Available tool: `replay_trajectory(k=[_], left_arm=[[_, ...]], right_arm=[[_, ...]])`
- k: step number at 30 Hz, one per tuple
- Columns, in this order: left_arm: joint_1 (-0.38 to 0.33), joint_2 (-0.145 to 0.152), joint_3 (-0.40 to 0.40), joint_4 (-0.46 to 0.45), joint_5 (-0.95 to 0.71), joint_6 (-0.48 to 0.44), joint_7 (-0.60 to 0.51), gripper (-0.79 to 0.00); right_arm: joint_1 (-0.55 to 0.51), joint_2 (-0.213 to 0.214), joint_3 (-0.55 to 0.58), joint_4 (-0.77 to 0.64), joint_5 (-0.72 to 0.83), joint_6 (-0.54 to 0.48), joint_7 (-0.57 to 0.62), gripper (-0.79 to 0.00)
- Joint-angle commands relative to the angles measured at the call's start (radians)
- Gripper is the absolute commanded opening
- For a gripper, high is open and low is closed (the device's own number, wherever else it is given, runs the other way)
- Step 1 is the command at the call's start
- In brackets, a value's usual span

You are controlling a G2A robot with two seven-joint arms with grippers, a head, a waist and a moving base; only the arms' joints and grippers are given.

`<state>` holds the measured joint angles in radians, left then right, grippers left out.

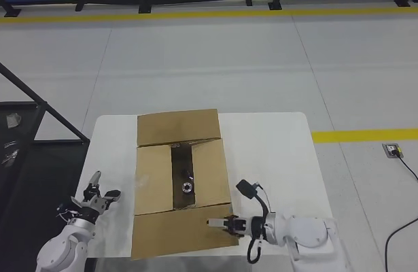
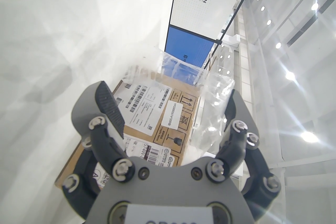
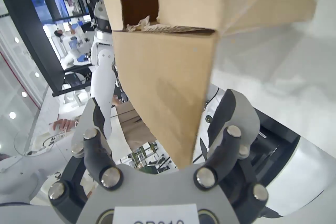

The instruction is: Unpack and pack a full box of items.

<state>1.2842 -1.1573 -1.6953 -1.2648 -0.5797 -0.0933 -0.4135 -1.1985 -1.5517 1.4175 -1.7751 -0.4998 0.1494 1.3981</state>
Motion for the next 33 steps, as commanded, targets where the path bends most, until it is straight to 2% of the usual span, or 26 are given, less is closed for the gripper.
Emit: replay_trajectory(k=[1,14,19,24,33], left_arm=[[-0.001,0.0,-0.002,0.001,-0.001,0.0,0.002,0.0],[-0.004,-0.002,-0.005,-0.003,-0.014,-0.003,0.013,0.0],[-0.005,-0.004,-0.005,-0.008,-0.017,-0.005,0.026,0.0],[-0.017,-0.003,-0.01,-0.005,-0.007,0.003,0.043,0.0],[-0.09,0.002,-0.028,0.055,-0.008,0.041,0.037,0.0]], right_arm=[[0.016,0.003,-0.023,0.011,0.01,-0.013,0.004,0.0],[0.144,0.009,-0.206,0.088,0.083,-0.055,0.021,0.0],[0.16,0.014,-0.206,0.09,0.169,-0.093,-0.031,0.0],[0.167,0.025,-0.206,0.091,0.216,-0.104,-0.002,0.0],[0.131,0.048,-0.206,0.035,0.275,-0.193,-0.003,0.0]])
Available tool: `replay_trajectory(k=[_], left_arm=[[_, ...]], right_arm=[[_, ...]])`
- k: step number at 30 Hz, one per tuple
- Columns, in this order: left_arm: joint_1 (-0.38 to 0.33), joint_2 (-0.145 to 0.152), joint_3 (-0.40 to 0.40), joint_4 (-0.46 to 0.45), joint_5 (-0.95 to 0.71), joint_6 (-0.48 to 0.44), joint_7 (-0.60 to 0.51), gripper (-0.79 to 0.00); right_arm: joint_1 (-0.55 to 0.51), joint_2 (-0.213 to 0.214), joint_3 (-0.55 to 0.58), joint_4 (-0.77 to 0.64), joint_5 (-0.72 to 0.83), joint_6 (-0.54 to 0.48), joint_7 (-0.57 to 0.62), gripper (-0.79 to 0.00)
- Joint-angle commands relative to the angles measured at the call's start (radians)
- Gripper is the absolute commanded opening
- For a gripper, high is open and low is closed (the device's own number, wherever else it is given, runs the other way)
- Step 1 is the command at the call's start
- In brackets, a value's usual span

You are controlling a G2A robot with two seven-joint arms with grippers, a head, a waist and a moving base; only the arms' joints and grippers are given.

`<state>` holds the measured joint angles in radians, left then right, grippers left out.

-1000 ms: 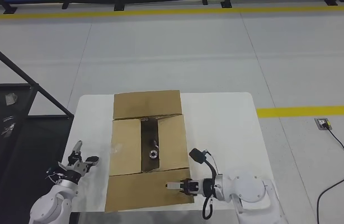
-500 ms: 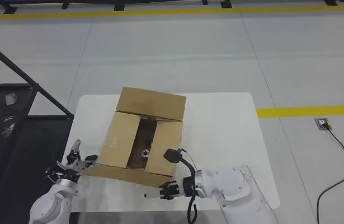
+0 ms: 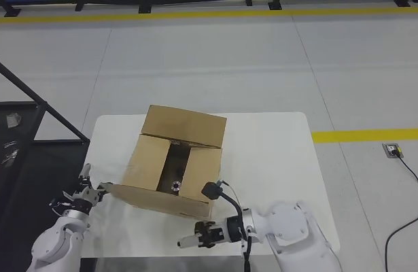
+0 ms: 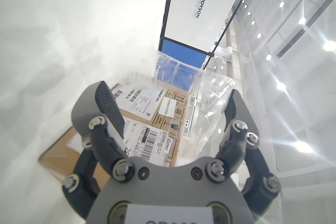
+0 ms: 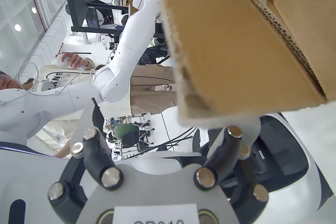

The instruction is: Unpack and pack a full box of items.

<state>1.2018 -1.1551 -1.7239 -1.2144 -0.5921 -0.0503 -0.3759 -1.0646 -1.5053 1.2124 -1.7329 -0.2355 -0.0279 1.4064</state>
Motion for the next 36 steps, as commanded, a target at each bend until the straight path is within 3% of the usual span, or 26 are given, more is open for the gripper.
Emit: replay_trajectory(k=[1,15,36], left_arm=[[-0.012,0.001,0.001,0.01,0.014,-0.01,0.002,0.0],[-0.082,0.01,-0.011,0.114,0.08,-0.081,-0.008,0.0],[-0.093,0.006,-0.011,0.113,0.054,-0.06,0.049,0.0]], right_arm=[[-0.007,0.003,-0.001,-0.012,0.026,-0.031,-0.027,0.0],[0.087,-0.001,-0.071,0.091,0.149,-0.137,-0.283,0.0],[0.186,-0.012,-0.137,0.266,0.077,-0.02,-0.666,0.0]])
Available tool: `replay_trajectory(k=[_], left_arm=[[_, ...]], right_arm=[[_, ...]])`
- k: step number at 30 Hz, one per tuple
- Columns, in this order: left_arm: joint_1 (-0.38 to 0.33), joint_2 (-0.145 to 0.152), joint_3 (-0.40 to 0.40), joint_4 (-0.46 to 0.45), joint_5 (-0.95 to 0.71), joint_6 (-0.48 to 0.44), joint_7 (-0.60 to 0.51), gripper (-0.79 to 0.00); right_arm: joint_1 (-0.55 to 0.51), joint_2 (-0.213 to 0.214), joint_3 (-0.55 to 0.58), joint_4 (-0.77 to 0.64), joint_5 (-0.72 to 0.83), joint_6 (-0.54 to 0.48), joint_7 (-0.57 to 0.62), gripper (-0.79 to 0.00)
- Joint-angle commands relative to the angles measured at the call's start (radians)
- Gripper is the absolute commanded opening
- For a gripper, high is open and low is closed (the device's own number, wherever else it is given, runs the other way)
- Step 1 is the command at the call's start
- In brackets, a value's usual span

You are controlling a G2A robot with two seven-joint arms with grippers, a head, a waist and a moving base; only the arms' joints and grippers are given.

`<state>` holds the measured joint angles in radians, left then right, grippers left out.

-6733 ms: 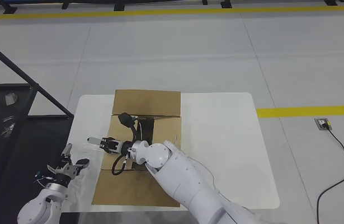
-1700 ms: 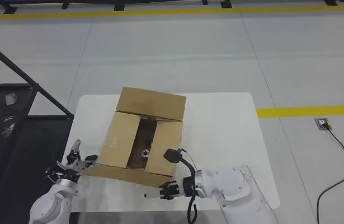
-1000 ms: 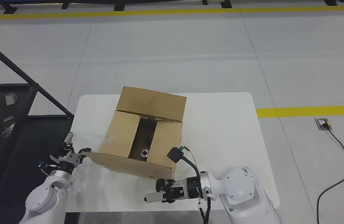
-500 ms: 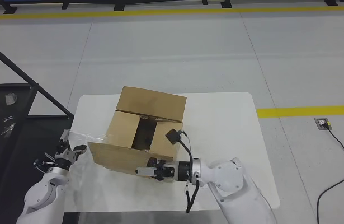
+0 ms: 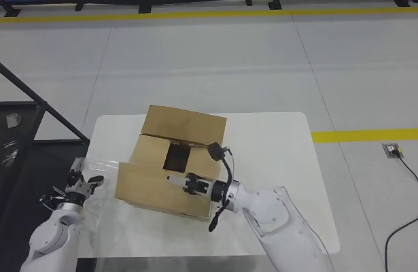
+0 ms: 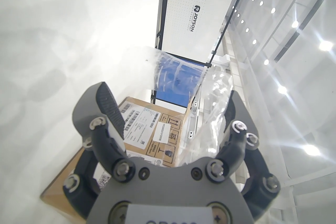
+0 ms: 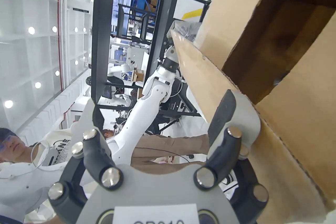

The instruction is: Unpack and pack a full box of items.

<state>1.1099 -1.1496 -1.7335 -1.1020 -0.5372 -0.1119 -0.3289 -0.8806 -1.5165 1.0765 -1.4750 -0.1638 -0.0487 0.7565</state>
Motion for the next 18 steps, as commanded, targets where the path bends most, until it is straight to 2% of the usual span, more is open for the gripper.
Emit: replay_trajectory(k=[1,6,18], left_arm=[[-0.001,0.0,-0.002,0.0,0.0,0.002,0.007,0.0],[-0.007,0.0,-0.002,0.005,0.002,0.009,0.013,0.0],[-0.019,0.001,0.006,0.01,0.017,0.019,0.008,0.0]], right_arm=[[0.005,-0.001,-0.001,0.016,0.007,0.003,-0.031,0.0],[0.023,-0.004,-0.003,0.06,0.009,0.011,-0.088,0.0],[0.088,-0.014,-0.045,0.152,-0.008,0.065,-0.128,0.0]])
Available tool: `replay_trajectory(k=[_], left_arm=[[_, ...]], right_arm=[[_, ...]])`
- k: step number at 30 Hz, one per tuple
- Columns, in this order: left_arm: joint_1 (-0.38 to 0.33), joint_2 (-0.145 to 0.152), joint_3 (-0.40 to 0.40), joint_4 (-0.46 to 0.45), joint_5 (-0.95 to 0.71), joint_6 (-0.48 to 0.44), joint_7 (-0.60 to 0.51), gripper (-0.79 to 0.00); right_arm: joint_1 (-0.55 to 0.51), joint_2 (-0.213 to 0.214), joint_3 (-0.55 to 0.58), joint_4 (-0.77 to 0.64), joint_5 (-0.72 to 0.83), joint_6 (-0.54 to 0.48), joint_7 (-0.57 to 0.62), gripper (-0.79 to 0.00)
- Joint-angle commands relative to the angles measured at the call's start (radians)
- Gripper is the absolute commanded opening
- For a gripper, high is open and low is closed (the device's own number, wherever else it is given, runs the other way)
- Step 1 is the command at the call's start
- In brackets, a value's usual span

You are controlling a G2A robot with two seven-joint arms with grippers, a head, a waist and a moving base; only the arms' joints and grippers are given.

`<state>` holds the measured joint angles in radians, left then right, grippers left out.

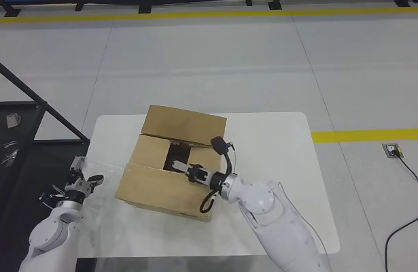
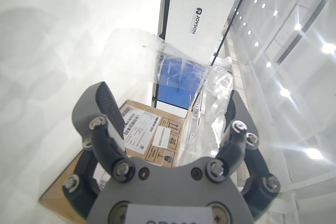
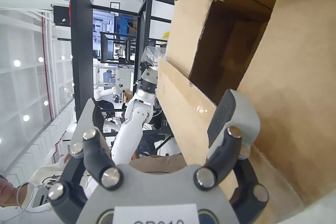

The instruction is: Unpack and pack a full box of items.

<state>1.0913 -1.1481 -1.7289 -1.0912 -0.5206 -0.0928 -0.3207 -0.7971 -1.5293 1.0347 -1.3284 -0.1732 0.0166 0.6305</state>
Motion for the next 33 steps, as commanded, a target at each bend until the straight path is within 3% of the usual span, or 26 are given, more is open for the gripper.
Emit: replay_trajectory(k=[1,15,25,33], left_arm=[[0.0,0.0,0.002,-0.002,0.002,-0.001,-0.001,0.0],[0.013,0.001,-0.001,-0.027,0.012,0.001,-0.001,0.0],[0.015,0.0,0.008,-0.046,0.02,0.006,0.014,0.0],[0.009,-0.003,0.016,-0.042,0.018,0.007,0.029,0.0]], right_arm=[[0.009,-0.002,-0.007,0.012,-0.002,0.0,-0.004,0.0],[0.058,-0.009,-0.032,0.05,-0.02,0.008,-0.018,0.0],[-0.006,0.027,0.078,-0.141,-0.14,0.001,-0.042,0.0],[-0.006,0.027,0.078,-0.141,-0.14,0.001,-0.042,0.0]])
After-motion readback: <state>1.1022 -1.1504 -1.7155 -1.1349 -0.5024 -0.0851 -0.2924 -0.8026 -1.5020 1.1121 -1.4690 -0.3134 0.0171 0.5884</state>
